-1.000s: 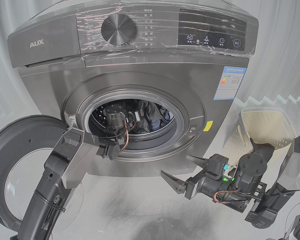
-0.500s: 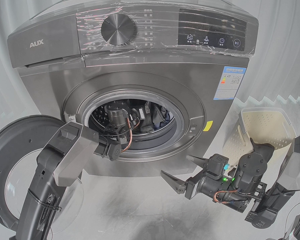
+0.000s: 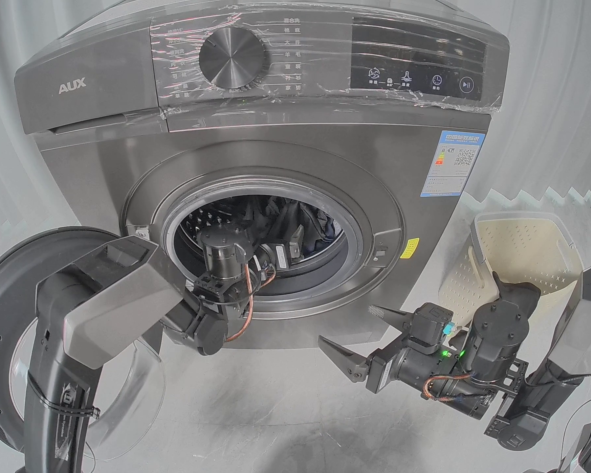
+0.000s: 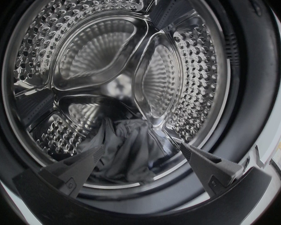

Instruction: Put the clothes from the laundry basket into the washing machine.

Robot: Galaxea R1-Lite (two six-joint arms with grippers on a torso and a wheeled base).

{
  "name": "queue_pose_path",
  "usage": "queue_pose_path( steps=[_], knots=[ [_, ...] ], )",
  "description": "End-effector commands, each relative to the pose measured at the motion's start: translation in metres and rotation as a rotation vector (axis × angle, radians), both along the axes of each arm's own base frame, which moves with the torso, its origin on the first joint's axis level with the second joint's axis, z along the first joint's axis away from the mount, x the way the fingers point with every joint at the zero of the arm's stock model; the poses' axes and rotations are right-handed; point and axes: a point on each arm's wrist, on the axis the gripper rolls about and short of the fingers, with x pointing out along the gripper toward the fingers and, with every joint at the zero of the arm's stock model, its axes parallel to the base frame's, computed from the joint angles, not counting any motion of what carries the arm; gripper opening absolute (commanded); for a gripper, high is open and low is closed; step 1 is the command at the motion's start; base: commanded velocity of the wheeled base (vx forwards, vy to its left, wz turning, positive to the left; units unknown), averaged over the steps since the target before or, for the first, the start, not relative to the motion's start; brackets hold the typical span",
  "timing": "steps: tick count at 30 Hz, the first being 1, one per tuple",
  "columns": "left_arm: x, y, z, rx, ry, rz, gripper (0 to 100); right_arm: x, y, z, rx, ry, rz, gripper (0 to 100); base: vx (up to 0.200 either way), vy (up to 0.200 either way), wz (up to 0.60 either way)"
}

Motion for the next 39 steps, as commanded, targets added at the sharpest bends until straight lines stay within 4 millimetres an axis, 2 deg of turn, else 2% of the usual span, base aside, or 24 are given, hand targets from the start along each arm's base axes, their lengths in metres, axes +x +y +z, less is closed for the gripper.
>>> queue_pose_path(
  steps=[1, 3, 4, 6, 7, 8, 11, 13, 14, 15, 16, 17, 18, 19, 20, 21, 25, 29, 30, 33, 34, 38, 39],
  knots=[
    [-0.062, -0.010, 0.029, 0.006, 0.004, -0.103, 100, -0.002, -0.003, 0.006, 0.014, -0.013, -0.005, 100, 0.000, 0.000, 0.00],
    [-0.076, -0.011, 0.030, 0.011, 0.022, -0.127, 100, -0.002, -0.005, 0.007, 0.016, -0.015, -0.007, 100, 0.000, 0.000, 0.00],
    [-0.095, -0.010, 0.032, 0.014, 0.035, -0.155, 100, -0.004, -0.008, 0.010, 0.020, -0.019, -0.010, 100, 0.000, 0.000, 0.00],
    [-0.115, -0.010, 0.038, 0.007, 0.037, -0.186, 100, -0.007, -0.012, 0.016, 0.030, -0.031, -0.014, 100, 0.000, 0.000, 0.00],
    [-0.115, -0.010, 0.038, 0.007, 0.037, -0.186, 100, -0.007, -0.012, 0.016, 0.030, -0.031, -0.014, 100, 0.000, 0.000, 0.00],
    [-0.141, -0.007, 0.050, -0.027, 0.026, -0.222, 100, -0.013, -0.021, 0.026, 0.048, -0.052, -0.024, 100, 0.000, 0.000, 0.00],
    [-0.167, 0.001, 0.063, -0.052, 0.016, -0.250, 100, -0.019, -0.031, 0.037, 0.069, -0.078, -0.051, 100, 0.000, 0.000, 0.00],
    [-0.202, 0.019, 0.084, -0.074, -0.007, -0.284, 100, -0.030, -0.047, 0.048, 0.093, -0.106, -0.074, 100, 0.000, 0.000, 0.00],
    [-0.209, 0.024, 0.088, -0.079, -0.011, -0.290, 100, -0.032, -0.050, 0.050, 0.097, -0.109, -0.079, 100, 0.000, 0.000, 0.00],
    [-0.225, 0.032, 0.094, -0.084, -0.020, -0.310, 100, -0.037, -0.055, 0.051, 0.102, -0.109, -0.083, 100, 0.000, 0.000, 0.00],
    [-0.236, 0.038, 0.097, -0.089, -0.026, -0.324, 100, -0.042, -0.060, 0.052, 0.103, -0.108, -0.087, 100, 0.000, 0.000, 0.00],
    [-0.236, 0.038, 0.097, -0.089, -0.026, -0.324, 100, -0.042, -0.060, 0.052, 0.103, -0.108, -0.087, 100, 0.000, 0.000, 0.00],
    [-0.254, 0.050, 0.101, -0.095, -0.032, -0.343, 100, -0.049, -0.068, 0.051, 0.097, -0.101, -0.102, 100, 0.000, 0.000, 0.00],
    [-0.261, 0.056, 0.101, -0.093, -0.029, -0.349, 100, -0.054, -0.073, 0.050, 0.092, -0.097, -0.119, 100, 0.000, 0.000, 0.00],
    [-0.261, 0.056, 0.101, -0.093, -0.029, -0.349, 100, -0.054, -0.073, 0.050, 0.092, -0.097, -0.119, 100, 0.000, 0.000, 0.00],
    [-0.279, 0.067, 0.100, -0.092, -0.021, -0.375, 100, -0.062, -0.081, 0.051, 0.095, -0.099, -0.160, 100, 0.000, 0.000, 0.00],
    [-0.296, 0.085, 0.093, -0.076, -0.005, -0.380, 100, -0.075, -0.097, 0.050, 0.095, -0.099, -0.216, 100, 0.000, 0.000, 0.00],
    [-0.305, 0.097, 0.091, -0.074, -0.010, -0.363, 100, -0.079, -0.108, 0.057, 0.116, -0.120, -0.266, 100, 0.000, 0.000, 0.00],
    [-0.310, 0.104, 0.091, -0.079, -0.016, -0.356, 100, -0.080, -0.117, 0.061, 0.114, -0.137, -0.312, 100, 0.000, 0.000, 0.00],
    [-0.314, 0.115, 0.092, -0.083, -0.028, -0.330, 100, -0.081, -0.128, 0.063, 0.098, -0.147, -0.369, 100, 0.000, 0.000, 0.00],
    [-0.316, 0.125, 0.091, -0.083, -0.036, -0.293, 100, -0.083, -0.137, 0.064, 0.077, -0.147, -0.410, 100, 0.000, 0.000, 0.00],
    [-0.319, 0.137, 0.095, -0.094, -0.070, -0.244, 100, -0.087, -0.147, 0.064, 0.059, -0.137, -0.459, 100, -0.200, 0.000, 0.00],
    [-0.322, 0.147, 0.098, -0.087, -0.092, -0.195, 100, -0.092, -0.152, 0.064, 0.034, -0.139, -0.483, 100, -0.200, 0.000, 0.00]
  ],
)
